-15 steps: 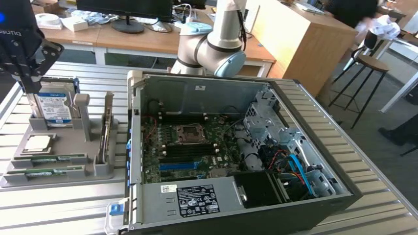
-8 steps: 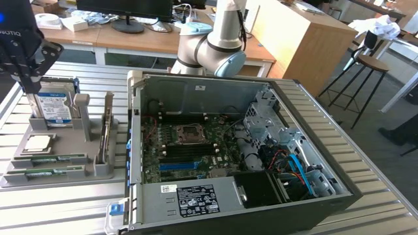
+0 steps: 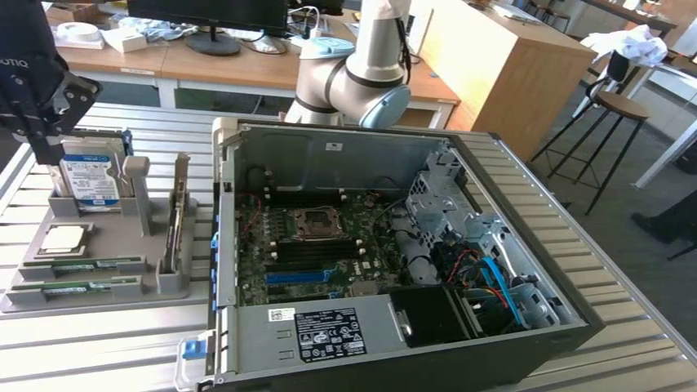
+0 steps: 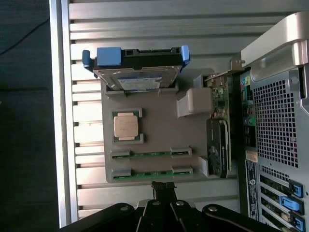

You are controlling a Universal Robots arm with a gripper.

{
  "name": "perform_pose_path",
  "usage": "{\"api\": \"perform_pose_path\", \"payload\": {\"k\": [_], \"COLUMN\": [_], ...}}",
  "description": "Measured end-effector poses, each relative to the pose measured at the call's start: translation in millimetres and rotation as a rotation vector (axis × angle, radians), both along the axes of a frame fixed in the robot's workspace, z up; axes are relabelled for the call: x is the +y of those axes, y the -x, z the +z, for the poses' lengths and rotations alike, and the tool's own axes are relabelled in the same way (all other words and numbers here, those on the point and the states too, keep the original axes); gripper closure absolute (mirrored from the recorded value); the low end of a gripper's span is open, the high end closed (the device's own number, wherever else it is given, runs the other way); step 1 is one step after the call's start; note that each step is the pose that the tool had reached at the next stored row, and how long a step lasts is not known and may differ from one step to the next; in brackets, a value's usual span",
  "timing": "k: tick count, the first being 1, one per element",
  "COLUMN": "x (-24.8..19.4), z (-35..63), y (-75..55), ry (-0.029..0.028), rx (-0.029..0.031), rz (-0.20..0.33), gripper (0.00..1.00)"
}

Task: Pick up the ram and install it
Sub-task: 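Reach for the ram, then pick up the ram and move it above insertion slot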

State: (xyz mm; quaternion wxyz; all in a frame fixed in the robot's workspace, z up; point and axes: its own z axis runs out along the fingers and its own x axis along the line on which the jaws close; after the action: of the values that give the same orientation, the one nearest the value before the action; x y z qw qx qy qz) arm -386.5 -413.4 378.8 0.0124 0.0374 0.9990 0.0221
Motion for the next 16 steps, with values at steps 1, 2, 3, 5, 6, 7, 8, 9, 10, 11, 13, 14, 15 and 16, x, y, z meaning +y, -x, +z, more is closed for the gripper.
{"api": "perform_pose_path", "payload": {"k": [1,2,3,5,6,7,8,9,10,11,13,14,15,16], "x": [0.0,0.0,0.0,0.0,0.0,0.0,0.0,0.0,0.0,0.0,0.0,0.0,0.0,0.0], "z": [0.0,0.0,0.0,0.0,0.0,0.0,0.0,0.0,0.0,0.0,0.0,0.0,0.0,0.0], "y": [0.0,0.0,0.0,0.0,0.0,0.0,0.0,0.0,0.0,0.0,0.0,0.0,0.0,0.1], "ry": [0.0,0.0,0.0,0.0,-0.0001,-0.0001,-0.0001,0.0,-0.0001,-0.0001,0.0,0.0,0.0001,0.0005], "rx": [-0.0001,-0.0001,-0.0001,0.0,-0.0001,-0.0001,-0.0001,-0.0001,-0.0001,-0.0001,-0.0002,-0.0001,-0.0001,0.0], "rz": [0.0,0.0,0.0,0.0,0.0,0.0,0.0,0.0,0.0,0.0,0.001,0.003,0.007,0.013], "gripper": [0.9,0.9,0.9,0.9,0.9,0.9,0.9,0.9,0.9,0.9,0.9,0.9,0.9,0.9]}}
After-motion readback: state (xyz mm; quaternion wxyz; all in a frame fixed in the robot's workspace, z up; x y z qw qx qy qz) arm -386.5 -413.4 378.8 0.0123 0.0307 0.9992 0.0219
